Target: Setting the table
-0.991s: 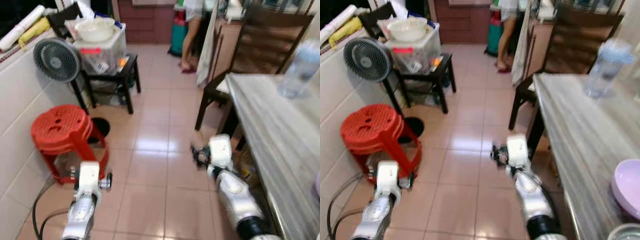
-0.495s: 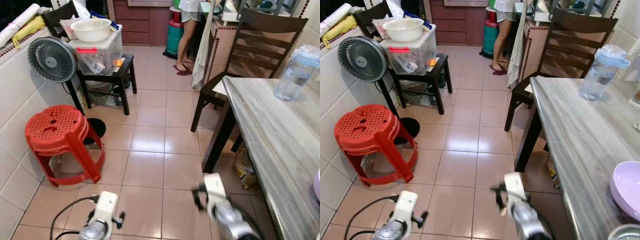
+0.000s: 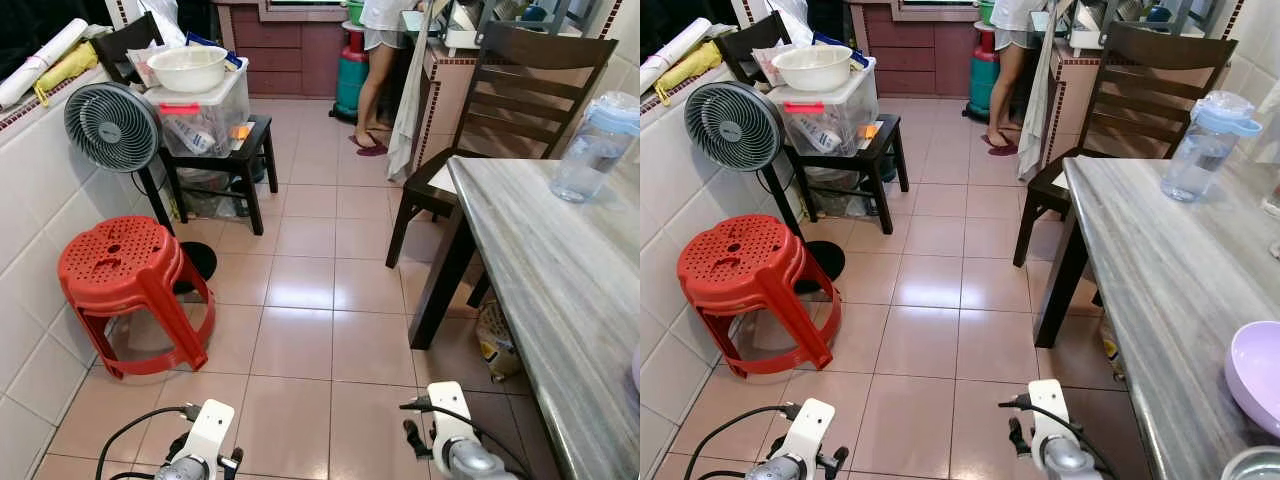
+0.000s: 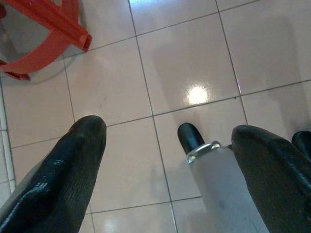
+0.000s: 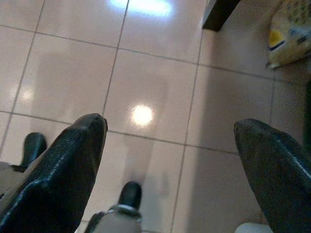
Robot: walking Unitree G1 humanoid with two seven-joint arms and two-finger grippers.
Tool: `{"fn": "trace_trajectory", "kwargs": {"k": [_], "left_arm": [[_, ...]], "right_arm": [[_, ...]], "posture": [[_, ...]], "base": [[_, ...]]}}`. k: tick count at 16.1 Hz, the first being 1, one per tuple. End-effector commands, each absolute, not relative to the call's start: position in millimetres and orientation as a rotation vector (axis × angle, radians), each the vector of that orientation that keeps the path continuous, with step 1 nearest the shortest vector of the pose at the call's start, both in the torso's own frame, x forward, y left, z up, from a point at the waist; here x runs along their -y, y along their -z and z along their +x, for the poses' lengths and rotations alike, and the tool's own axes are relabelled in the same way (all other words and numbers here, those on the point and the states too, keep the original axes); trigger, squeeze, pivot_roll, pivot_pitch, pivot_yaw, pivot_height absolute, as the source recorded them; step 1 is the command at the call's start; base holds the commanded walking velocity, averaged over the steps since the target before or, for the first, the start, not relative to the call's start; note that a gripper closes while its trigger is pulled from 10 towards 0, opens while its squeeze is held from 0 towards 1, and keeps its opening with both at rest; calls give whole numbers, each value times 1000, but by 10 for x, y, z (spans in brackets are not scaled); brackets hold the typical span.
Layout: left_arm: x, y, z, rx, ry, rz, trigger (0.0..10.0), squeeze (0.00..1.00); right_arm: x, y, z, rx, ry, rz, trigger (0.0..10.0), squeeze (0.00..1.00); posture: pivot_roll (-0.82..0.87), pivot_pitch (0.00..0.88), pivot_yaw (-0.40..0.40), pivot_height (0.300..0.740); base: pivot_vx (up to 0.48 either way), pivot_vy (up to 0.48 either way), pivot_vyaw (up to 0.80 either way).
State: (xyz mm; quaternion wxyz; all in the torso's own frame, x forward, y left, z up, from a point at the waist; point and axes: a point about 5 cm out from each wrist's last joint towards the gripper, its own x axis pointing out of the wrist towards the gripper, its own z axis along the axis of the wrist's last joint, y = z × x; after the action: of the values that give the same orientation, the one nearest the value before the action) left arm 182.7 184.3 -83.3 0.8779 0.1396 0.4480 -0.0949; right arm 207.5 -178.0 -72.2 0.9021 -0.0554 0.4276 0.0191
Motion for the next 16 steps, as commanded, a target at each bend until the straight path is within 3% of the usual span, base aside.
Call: {"fn": "trace_trajectory", "kwargs": {"k": [1, 11, 16], "left_arm": [[-1859, 848, 1796, -951, 207, 309, 10000, 0], [-1835, 859, 1772, -945, 222, 328, 10000, 0], [-1821, 855, 1788, -946, 231, 335, 10000, 0]], "right_arm": [[1798, 723, 2068, -881, -37, -135, 10000, 0], [1948, 807, 1872, -948, -68, -181, 10000, 0], [1893, 807, 1885, -941, -89, -170, 10000, 0]], "posture": [[-166, 0, 27, 740], [-170, 0, 31, 740], [-173, 0, 34, 740]], "base": [[0, 289, 0], [0, 437, 0], [0, 480, 0]]}}
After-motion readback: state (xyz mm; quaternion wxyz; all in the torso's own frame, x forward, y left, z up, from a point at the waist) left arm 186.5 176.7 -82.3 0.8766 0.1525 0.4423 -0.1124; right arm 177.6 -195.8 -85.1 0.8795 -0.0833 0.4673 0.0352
